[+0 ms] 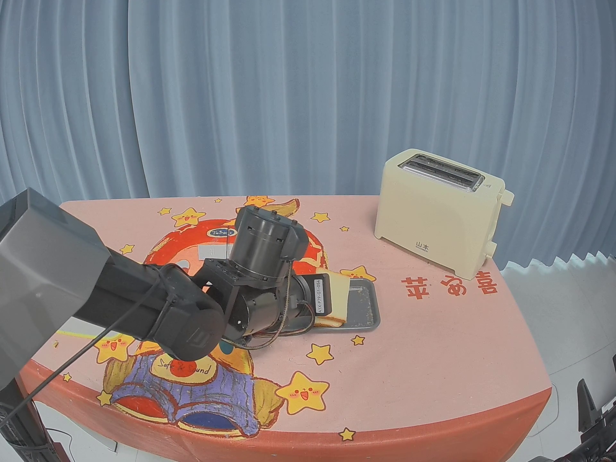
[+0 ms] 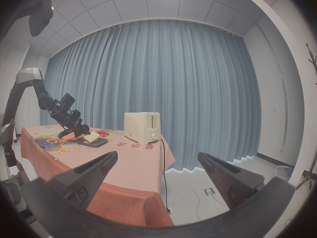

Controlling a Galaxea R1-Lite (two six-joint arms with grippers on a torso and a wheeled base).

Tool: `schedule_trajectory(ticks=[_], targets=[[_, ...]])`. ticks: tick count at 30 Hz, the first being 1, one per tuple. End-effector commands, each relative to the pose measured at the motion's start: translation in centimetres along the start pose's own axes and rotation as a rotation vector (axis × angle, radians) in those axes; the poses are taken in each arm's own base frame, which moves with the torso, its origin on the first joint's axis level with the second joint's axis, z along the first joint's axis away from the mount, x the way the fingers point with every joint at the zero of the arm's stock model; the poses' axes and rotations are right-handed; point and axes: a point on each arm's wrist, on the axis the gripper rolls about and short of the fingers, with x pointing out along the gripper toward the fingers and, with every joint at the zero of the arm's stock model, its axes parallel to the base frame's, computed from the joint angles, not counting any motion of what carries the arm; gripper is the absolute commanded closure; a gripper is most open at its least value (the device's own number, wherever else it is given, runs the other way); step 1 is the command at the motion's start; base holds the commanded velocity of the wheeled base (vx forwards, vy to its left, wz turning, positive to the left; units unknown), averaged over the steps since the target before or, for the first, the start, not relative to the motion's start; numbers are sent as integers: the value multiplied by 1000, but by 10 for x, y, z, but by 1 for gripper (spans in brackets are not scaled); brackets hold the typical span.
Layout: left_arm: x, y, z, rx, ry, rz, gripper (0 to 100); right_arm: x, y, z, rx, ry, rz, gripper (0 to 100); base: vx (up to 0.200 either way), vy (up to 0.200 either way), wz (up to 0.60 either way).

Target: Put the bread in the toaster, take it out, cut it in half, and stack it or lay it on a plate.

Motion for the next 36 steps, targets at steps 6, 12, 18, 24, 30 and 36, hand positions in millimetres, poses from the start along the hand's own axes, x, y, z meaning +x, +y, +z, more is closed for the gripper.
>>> schedule_trajectory(ticks=[6,12,18,24,30,36], targets=[[0,2,-1,0,2,7,0,0,0,-5,-1,1,1,0,0,0,0],[-1,2,1,-2,-3,6,0,0,0,-5,-1,1,1,0,0,0,0],[-5,0,3,-2,-13,-2,0,0,0,-5,-1,1,1,0,0,0,0],[-29,-6,23,-15,-111,-45,0,0,0,-5,-1,1,1,0,0,0,0],[-84,-2,36,16,-202,-63,0,0,0,-5,-1,1,1,0,0,0,0],[-106,5,39,3,-276,1,0,0,0,-5,-1,1,1,0,0,0,0]])
